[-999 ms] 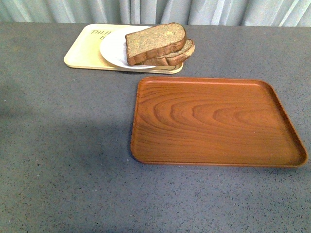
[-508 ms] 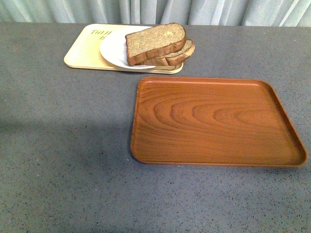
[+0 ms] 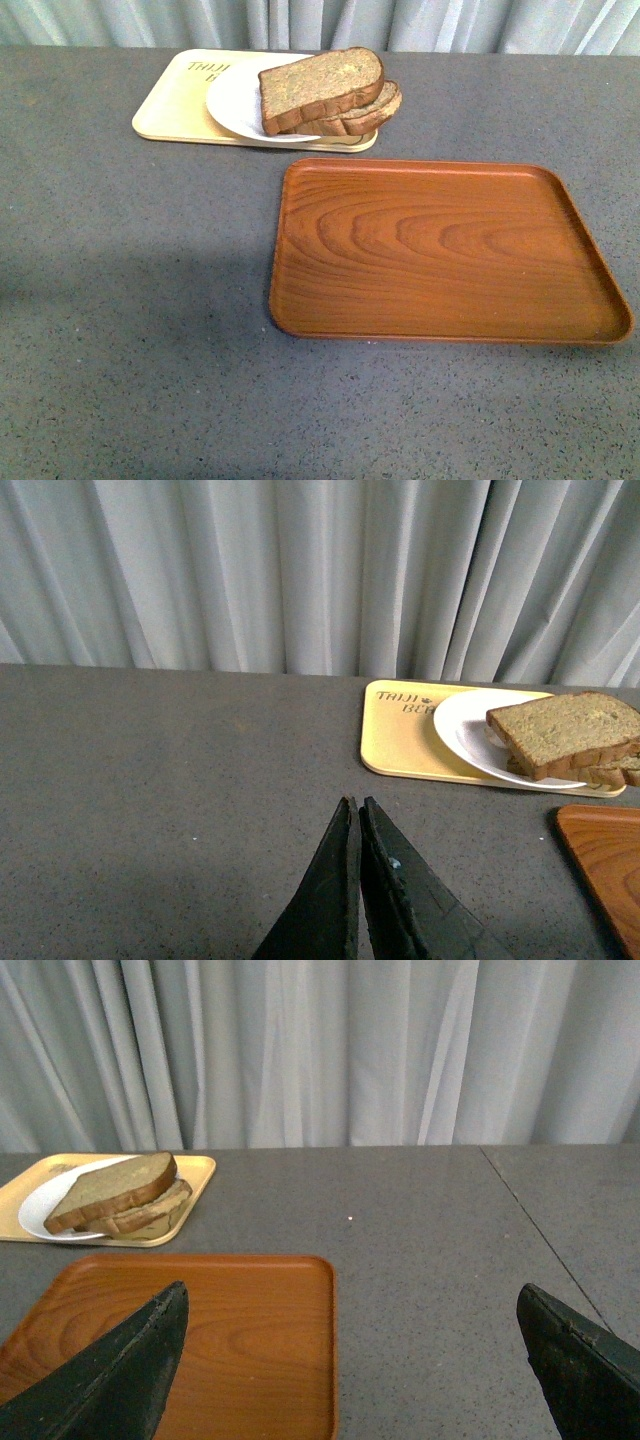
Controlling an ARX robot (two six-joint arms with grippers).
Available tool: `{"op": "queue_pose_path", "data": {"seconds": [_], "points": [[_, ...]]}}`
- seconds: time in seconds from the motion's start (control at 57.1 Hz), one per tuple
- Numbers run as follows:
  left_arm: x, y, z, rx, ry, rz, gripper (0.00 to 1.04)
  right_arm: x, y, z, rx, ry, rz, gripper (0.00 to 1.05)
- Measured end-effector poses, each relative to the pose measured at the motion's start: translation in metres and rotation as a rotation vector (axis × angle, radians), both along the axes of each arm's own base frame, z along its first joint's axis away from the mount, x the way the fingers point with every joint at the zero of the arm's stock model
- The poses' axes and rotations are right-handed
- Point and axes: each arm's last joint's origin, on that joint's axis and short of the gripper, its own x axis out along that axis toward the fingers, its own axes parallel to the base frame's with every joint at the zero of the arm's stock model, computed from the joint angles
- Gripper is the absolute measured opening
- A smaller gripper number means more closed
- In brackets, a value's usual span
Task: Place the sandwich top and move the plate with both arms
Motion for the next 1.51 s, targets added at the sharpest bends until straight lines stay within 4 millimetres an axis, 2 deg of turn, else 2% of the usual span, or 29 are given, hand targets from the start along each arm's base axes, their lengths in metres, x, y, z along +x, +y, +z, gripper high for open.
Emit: {"op": "queue_pose_path", "data": {"seconds": [1.016, 1.157, 1.419, 1.507], "points": [[-0.027, 0.000, 0.003, 0.000, -0.014, 0.000, 0.02, 0.000, 0.000, 0.000, 0.000, 0.000, 0.000, 0.96], [-0.036, 0.000, -0.001, 0.000, 0.005, -0.001, 0.02, 0.000, 0.000, 0.000, 0.000, 0.000, 0.000, 0.96], [-0.037, 0.000, -0.001, 0.000, 0.003, 0.000, 0.02, 0.000, 0.000, 0.000, 0.000, 0.000, 0.000, 0.96], [-0.037, 0.000, -0.001, 0.001, 0.003, 0.000, 0.15, 0.000, 0.000, 0.000, 0.000, 0.000, -0.001, 0.96]]}}
